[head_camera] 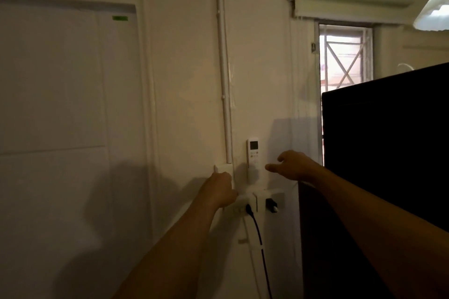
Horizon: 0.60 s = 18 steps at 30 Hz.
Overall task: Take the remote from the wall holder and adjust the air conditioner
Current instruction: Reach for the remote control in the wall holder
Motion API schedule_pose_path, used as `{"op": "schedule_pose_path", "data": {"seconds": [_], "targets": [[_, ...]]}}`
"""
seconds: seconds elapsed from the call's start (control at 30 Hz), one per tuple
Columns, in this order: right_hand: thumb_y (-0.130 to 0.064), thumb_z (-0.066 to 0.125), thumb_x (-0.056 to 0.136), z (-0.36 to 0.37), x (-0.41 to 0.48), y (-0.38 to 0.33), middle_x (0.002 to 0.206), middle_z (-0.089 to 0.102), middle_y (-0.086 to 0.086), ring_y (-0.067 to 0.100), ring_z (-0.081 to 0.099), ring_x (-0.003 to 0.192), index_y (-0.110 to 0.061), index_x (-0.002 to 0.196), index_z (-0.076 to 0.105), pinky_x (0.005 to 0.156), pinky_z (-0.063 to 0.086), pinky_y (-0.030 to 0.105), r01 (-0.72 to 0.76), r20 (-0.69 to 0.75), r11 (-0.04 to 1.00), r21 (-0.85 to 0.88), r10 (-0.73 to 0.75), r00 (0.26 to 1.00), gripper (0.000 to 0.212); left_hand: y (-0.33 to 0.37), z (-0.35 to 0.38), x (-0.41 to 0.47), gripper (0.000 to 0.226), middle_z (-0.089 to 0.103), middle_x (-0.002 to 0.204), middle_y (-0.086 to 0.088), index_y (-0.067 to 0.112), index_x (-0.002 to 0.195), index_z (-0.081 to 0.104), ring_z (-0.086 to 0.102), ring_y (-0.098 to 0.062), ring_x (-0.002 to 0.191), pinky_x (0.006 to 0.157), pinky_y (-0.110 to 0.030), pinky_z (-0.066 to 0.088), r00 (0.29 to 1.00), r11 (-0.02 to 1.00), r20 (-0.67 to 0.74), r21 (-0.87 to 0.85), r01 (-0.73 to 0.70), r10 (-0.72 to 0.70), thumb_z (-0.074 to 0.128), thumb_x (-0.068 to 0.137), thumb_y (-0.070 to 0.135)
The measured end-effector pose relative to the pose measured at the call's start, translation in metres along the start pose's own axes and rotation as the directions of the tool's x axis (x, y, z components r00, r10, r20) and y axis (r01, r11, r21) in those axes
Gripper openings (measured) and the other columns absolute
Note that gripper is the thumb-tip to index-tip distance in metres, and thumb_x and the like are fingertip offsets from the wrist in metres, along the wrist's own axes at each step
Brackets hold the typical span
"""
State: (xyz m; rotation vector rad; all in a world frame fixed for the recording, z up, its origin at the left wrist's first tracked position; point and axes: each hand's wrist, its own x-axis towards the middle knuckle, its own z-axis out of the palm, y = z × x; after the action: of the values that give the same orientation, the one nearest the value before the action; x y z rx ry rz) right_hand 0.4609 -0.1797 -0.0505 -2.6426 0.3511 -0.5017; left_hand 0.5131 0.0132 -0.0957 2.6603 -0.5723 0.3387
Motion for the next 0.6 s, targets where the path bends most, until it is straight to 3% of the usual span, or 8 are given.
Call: {"op": "schedule_pose_path", "data": {"seconds": [0.1,0.17,0.27,0.37,0.47,0.53,0.6], "targets": [[-0.059,0.055,0.084,0.011,0.027,0.001,0.135,0.056,0.013,0.027,0.054,0.119,-0.006,0.133,0.05,0.093,0.043,0.034,0.0,-0.017,1.0,0.013,0.0,1.0,0.073,-0.004,0.017,0.027,0.02,0.066,0.096,-0.008,0.01,0.098,0.063,0.064,-0.022,0.084,0.069,-0.032,0.054,1.0,0.996,-0.001,-0.086,0.008,-0.008,0.061,0.087,0.027],[-0.06,0.055,0.083,0.019,0.047,0.002,0.127,0.06,0.012,0.026,0.057,0.111,-0.006,0.127,0.053,0.087,0.043,0.032,0.017,-0.042,0.999,0.042,-0.015,0.999,0.069,-0.007,0.031,0.048,0.014,0.066,0.093,-0.007,0.013,0.092,0.061,0.059,-0.019,0.077,0.058,-0.025,0.046,0.999,0.987,-0.038,-0.158,0.009,-0.015,0.061,0.087,0.026],[-0.06,0.054,0.083,0.033,0.077,0.004,0.124,0.06,0.015,0.027,0.058,0.11,-0.004,0.125,0.054,0.084,0.044,0.032,0.03,-0.075,0.996,0.082,-0.024,0.997,0.07,-0.005,0.05,0.071,0.026,0.065,0.107,-0.007,0.011,0.111,0.06,0.055,-0.015,0.084,0.071,-0.026,0.049,0.997,0.968,-0.064,-0.251,0.029,-0.047,0.06,0.089,0.025],[-0.065,0.054,0.081,0.043,0.112,0.007,0.12,0.061,0.015,0.028,0.058,0.108,-0.002,0.128,0.052,0.088,0.047,0.037,0.016,-0.108,0.989,0.145,0.0,0.994,0.079,-0.002,0.067,0.093,0.028,0.064,0.106,-0.006,0.01,0.114,0.06,0.058,-0.018,0.088,0.075,-0.027,0.049,0.994,0.951,-0.081,-0.305,0.051,-0.079,0.061,0.089,0.025],[-0.06,0.056,0.082,0.053,0.146,0.005,0.124,0.059,0.016,0.031,0.057,0.111,-0.001,0.128,0.052,0.085,0.045,0.036,-0.004,-0.14,0.978,0.209,0.034,0.99,0.075,0.001,0.08,0.116,0.022,0.064,0.089,-0.007,0.006,0.098,0.063,0.062,-0.021,0.081,0.067,-0.027,0.05,0.987,0.932,-0.106,-0.355,0.074,-0.118,0.064,0.085,0.024],[-0.056,0.057,0.084,0.063,0.163,0.004,0.127,0.058,0.017,0.032,0.056,0.113,-0.002,0.127,0.052,0.083,0.044,0.035,-0.008,-0.144,0.973,0.232,0.042,0.989,0.07,0.001,0.089,0.128,0.018,0.051,0.069,0.002,0.003,0.086,0.061,0.053,-0.013,0.065,0.057,-0.02,0.043,0.981,0.92,-0.113,-0.378,0.106,-0.16,0.063,0.085,0.021],[-0.056,0.058,0.083,0.072,0.179,0.002,0.122,0.06,0.016,0.031,0.058,0.108,-0.003,0.123,0.054,0.077,0.043,0.033,-0.015,-0.15,0.97,0.244,0.053,0.987,0.067,0.001,0.097,0.141,0.025,0.039,0.062,0.006,0.013,0.066,0.05,0.041,-0.005,0.054,0.045,-0.017,0.03,0.971,0.907,-0.131,-0.4,0.131,-0.198,0.058,0.088,0.02]]}}
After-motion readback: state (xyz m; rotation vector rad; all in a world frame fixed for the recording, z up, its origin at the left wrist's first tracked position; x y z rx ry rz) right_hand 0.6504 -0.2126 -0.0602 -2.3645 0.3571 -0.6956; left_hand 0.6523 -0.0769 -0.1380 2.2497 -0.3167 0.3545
